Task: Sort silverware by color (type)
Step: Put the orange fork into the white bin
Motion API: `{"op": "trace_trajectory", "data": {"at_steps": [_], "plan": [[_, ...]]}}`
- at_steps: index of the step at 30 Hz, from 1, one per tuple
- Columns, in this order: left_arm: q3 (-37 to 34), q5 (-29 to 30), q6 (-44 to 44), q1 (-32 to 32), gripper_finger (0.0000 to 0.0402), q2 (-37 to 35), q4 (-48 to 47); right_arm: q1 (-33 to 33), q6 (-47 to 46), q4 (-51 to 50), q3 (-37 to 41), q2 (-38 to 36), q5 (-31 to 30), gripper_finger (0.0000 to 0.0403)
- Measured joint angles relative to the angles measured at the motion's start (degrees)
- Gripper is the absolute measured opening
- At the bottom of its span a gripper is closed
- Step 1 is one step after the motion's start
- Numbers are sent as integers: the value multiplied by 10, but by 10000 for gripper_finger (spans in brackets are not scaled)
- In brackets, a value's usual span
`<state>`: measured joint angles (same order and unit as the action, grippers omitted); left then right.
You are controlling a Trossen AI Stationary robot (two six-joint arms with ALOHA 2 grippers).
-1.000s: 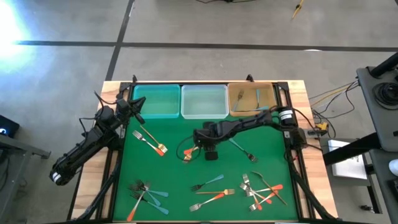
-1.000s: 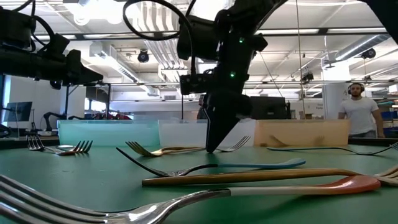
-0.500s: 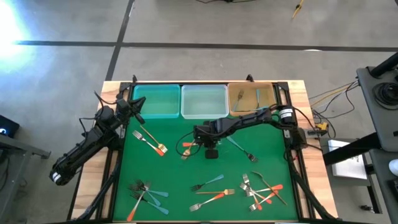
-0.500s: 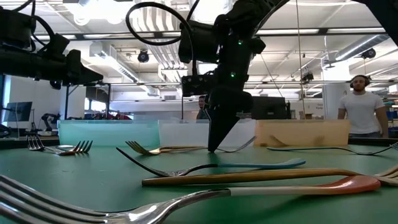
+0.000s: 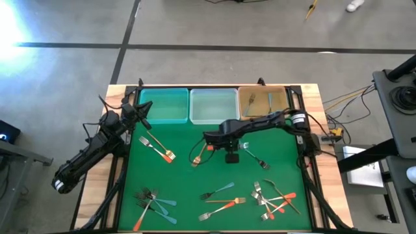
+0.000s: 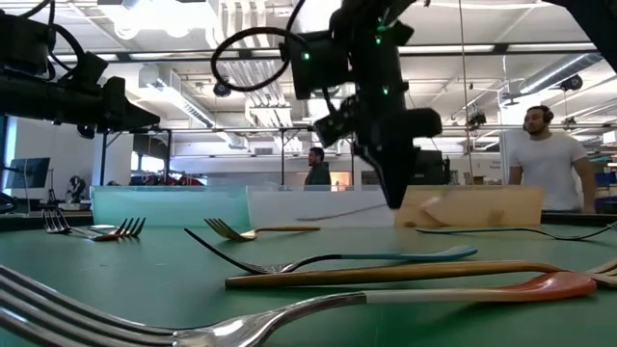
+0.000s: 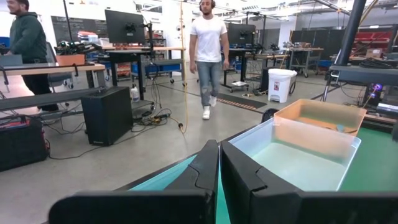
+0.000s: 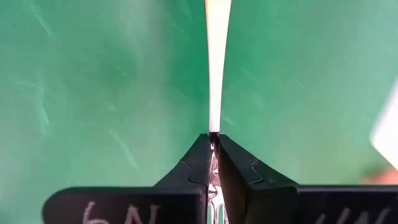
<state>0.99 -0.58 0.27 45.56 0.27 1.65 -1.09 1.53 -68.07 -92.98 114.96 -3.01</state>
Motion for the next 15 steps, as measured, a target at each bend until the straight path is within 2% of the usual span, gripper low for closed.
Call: {"op": "trace_trajectory", "data": {"at_steps": [8,15], "plan": [[0,0,0,0,0,0,0,9,-40,-78,-59,-1,-116,9],[0,0,0,0,0,0,0,-1,-48,-54,-71,-2,-257,9]]}}
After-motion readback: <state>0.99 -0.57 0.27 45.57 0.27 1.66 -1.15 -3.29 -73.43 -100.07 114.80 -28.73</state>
